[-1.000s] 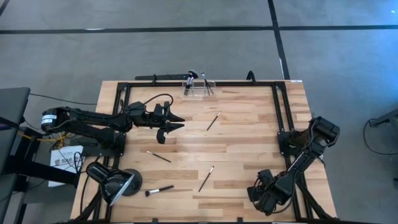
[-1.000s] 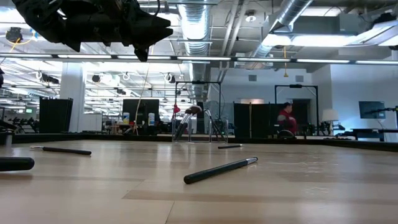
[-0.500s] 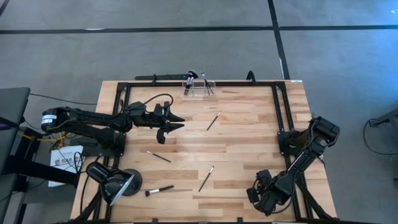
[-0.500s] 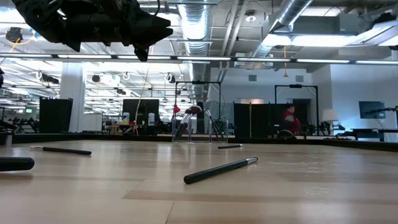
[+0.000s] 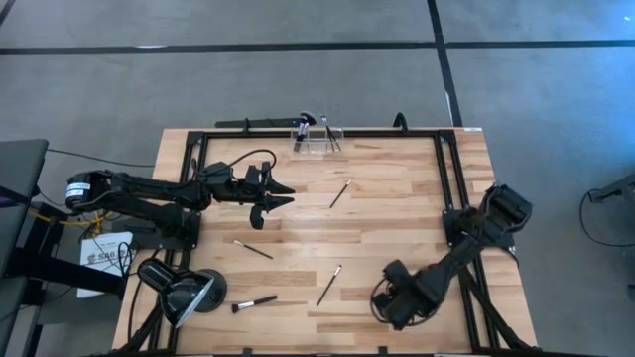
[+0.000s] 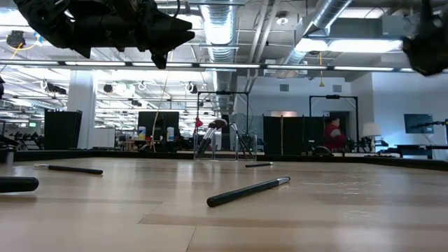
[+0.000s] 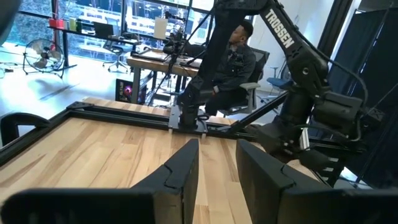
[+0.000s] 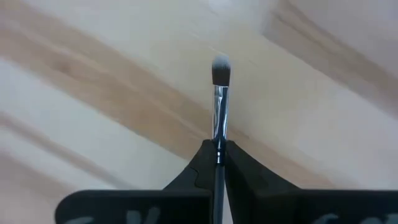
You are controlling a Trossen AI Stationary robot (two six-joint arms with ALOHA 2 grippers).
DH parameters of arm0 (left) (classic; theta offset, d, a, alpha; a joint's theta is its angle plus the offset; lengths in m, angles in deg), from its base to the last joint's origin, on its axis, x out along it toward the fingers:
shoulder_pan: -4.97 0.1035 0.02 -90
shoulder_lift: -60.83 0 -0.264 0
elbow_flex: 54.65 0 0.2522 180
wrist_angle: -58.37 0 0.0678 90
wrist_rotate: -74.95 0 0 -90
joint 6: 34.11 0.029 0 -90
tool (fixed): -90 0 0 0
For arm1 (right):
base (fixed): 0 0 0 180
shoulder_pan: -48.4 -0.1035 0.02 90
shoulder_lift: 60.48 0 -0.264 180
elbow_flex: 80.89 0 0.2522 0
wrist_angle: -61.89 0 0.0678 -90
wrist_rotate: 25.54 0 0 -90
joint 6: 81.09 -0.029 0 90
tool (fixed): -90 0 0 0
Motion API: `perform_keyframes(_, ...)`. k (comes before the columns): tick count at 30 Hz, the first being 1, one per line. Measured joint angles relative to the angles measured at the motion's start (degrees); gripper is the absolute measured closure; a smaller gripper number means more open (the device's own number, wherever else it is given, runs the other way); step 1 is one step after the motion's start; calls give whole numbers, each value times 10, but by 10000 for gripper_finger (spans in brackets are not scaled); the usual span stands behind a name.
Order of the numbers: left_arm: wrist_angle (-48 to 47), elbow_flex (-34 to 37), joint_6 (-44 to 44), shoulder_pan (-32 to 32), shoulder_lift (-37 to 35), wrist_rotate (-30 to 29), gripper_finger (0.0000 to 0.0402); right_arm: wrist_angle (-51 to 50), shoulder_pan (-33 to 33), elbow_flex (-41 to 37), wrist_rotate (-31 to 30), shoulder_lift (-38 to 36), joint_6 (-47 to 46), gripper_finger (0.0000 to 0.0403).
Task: Sort items
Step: Put the eyeshadow brush into the right section of the transparent organizer
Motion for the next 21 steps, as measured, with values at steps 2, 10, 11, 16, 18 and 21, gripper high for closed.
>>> perform_keyframes(2,0,0,0,0,0,0,298,-1,21,11,-9,-1,44,398)
perform_keyframes(10,0,0,3,0,0,0,298,-16,93,49,-177,-2,215,397)
perform_keyframes(11,0,0,3,0,0,0,298,-16,104,49,-203,-2,237,397)
perform_keyframes(16,0,0,3,0,0,0,298,-10,172,49,-311,-3,352,398)
perform_keyframes(18,0,0,3,0,0,0,298,4,203,49,-343,-4,406,398)
perform_keyframes(21,0,0,4,0,0,0,298,33,260,50,-342,-14,506,398)
